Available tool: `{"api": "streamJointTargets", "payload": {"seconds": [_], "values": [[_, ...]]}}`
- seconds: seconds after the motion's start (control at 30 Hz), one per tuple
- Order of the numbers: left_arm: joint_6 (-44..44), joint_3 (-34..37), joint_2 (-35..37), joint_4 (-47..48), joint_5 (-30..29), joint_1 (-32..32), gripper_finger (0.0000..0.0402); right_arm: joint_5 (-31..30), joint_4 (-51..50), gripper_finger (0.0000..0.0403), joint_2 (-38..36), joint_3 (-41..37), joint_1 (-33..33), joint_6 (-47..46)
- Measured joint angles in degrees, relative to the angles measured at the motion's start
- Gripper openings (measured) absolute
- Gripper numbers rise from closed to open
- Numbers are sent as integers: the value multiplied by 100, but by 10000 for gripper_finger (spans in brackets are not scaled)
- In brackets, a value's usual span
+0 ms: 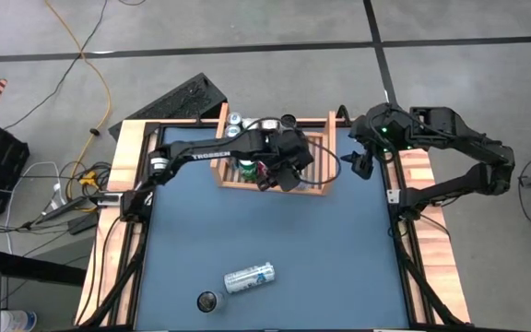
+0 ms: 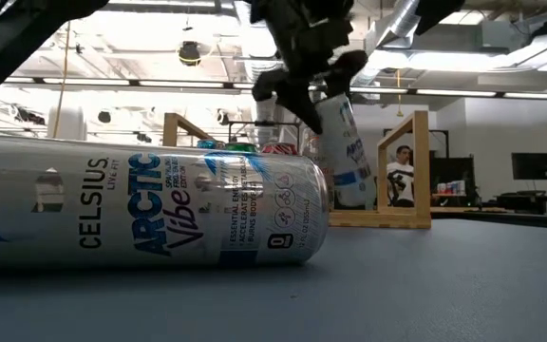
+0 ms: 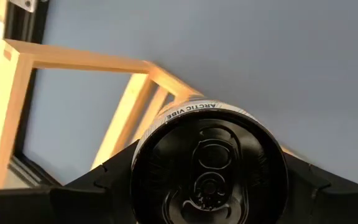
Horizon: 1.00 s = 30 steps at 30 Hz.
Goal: Place canned beverage on shelf
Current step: Put the light blue soda can on the shelf
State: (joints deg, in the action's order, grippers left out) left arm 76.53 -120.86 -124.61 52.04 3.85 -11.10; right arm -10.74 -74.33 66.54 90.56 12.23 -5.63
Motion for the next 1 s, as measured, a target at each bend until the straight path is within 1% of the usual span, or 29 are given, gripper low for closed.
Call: {"api": "streamJointTargets", "payload": {"seconds": [0.13,0.27,0.37,0.53,0.6,0.73,0.9,1.0], "values": [[219,-4,-177,-127,-206,-14,240,-7,23,320,0,0,31,-38],[241,32,-240,-392,-492,-22,240,-10,20,320,0,0,37,-39],[282,39,-222,-489,-410,-27,240,-9,22,320,0,0,37,-19],[617,55,-222,-259,-294,-11,240,-10,20,320,0,0,37,10],[644,55,-222,-308,-189,-1,240,-10,20,320,0,0,37,24],[654,55,-213,-344,-163,12,240,-11,18,320,0,0,37,84],[485,55,-213,-395,-166,10,280,-10,18,320,0,0,37,116],[486,53,-198,-436,-108,16,290,-9,18,320,0,0,37,114]]}}
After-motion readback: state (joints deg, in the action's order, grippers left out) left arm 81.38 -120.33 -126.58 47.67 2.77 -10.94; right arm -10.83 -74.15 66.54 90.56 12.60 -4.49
